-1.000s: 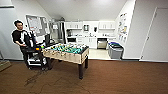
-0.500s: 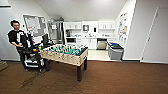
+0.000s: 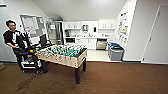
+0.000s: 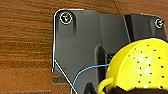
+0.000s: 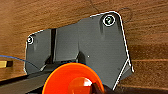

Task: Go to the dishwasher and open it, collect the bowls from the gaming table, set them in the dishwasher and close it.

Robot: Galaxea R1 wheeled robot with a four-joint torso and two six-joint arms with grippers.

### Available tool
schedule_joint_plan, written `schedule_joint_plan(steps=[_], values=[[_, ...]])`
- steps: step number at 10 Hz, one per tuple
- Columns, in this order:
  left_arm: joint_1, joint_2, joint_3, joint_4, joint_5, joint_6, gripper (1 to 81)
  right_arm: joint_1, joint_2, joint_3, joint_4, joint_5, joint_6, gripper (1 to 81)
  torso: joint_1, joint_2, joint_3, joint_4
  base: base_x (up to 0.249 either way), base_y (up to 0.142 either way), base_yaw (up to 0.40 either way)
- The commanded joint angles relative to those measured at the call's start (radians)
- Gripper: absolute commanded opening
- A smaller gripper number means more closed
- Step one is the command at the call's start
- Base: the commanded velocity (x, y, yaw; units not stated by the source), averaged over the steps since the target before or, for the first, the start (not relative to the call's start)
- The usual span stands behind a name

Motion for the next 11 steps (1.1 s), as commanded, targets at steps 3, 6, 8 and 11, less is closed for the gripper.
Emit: schedule_joint_plan(steps=[3,6,8,11], values=[[-0.054,-0.006,-0.003,0.003,0.059,0.008,1.0,0.047,-0.02,0.001,-0.011,-0.048,-0.004,1.0,0.0,0.0,0.0,0.0,0.186,-0.091,0.0],[-0.054,-0.006,-0.003,0.003,0.059,0.008,1.0,0.05,-0.02,0.001,-0.011,-0.048,-0.004,1.0,-0.001,0.0,0.0,0.0,0.186,-0.09,0.0],[-0.054,-0.006,-0.003,0.003,0.059,0.008,1.0,0.05,-0.02,0.001,-0.013,-0.048,-0.004,1.0,0.0,0.0,0.0,0.0,0.186,-0.091,0.0],[-0.054,-0.006,-0.003,0.002,0.059,0.008,1.0,0.05,-0.018,0.001,-0.017,-0.048,-0.002,1.0,-0.001,0.0,0.0,0.0,0.186,-0.093,0.0]])
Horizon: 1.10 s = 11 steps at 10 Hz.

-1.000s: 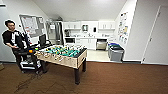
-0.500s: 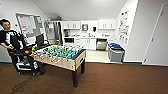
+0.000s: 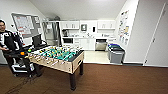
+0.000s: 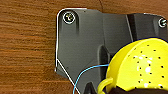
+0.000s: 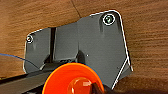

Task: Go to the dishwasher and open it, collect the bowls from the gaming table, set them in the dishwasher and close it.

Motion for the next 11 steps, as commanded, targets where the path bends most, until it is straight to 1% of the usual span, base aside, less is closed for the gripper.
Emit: schedule_joint_plan(steps=[1,5,7,9,11], values=[[-0.053,-0.007,-0.002,0.002,0.06,0.009,1.0,0.049,-0.016,0.006,-0.013,-0.047,-0.002,1.0,0.0,0.0,0.0,0.0,0.186,-0.093,0.0],[-0.052,-0.008,-0.002,0.0,0.06,0.009,1.0,0.046,-0.016,0.004,-0.013,-0.047,-0.002,1.0,0.0,0.0,0.0,0.0,0.177,-0.087,0.0],[-0.05,-0.008,-0.002,0.002,0.047,0.009,1.0,0.046,-0.015,0.004,-0.013,-0.047,-0.003,1.0,0.0,0.0,0.0,0.0,0.169,-0.082,0.0],[-0.049,-0.01,-0.002,0.002,0.047,0.009,1.0,0.046,-0.015,0.004,-0.013,-0.047,-0.002,1.0,0.0,0.0,0.0,0.0,0.169,-0.062,0.0],[-0.049,-0.01,-0.002,0.002,0.047,0.009,1.0,0.046,-0.015,0.004,-0.013,-0.049,-0.002,1.0,0.0,0.0,0.0,0.0,0.168,0.0,0.0]])
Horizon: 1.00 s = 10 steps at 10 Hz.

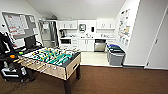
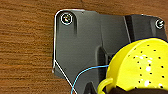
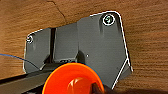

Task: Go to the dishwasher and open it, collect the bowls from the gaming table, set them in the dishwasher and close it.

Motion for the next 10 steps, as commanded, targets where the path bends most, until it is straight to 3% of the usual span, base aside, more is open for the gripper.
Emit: schedule_joint_plan(steps=[1,10], values=[[-0.049,-0.01,-0.003,0.002,0.059,0.008,1.0,0.047,-0.017,0.005,-0.01,-0.047,-0.002,1.0,0.0,0.0,0.0,0.0,0.168,0.0,0.0],[-0.049,-0.007,-0.003,0.002,0.057,0.008,1.0,0.045,-0.015,0.003,-0.01,-0.047,-0.002,1.0,0.0,0.0,0.0,0.0,0.168,-0.009,0.0]])
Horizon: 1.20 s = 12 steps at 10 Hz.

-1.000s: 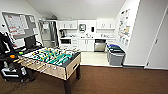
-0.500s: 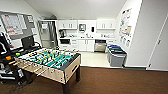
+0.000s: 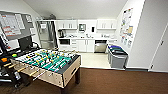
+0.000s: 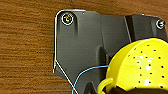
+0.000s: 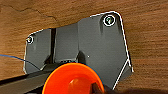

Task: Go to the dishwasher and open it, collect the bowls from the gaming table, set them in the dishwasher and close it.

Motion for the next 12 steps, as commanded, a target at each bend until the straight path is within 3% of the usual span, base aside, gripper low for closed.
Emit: schedule_joint_plan(steps=[1,12], values=[[-0.051,-0.002,-0.003,0.002,0.06,0.008,1.0,0.047,-0.019,0.003,-0.012,-0.049,-0.002,1.0,0.0,0.0,0.0,0.0,0.168,-0.084,0.0],[-0.051,0.001,-0.003,0.002,0.06,0.008,1.0,0.047,-0.012,-0.004,-0.01,-0.047,-0.002,1.0,0.0,0.0,0.0,0.0,0.168,-0.095,0.0]])
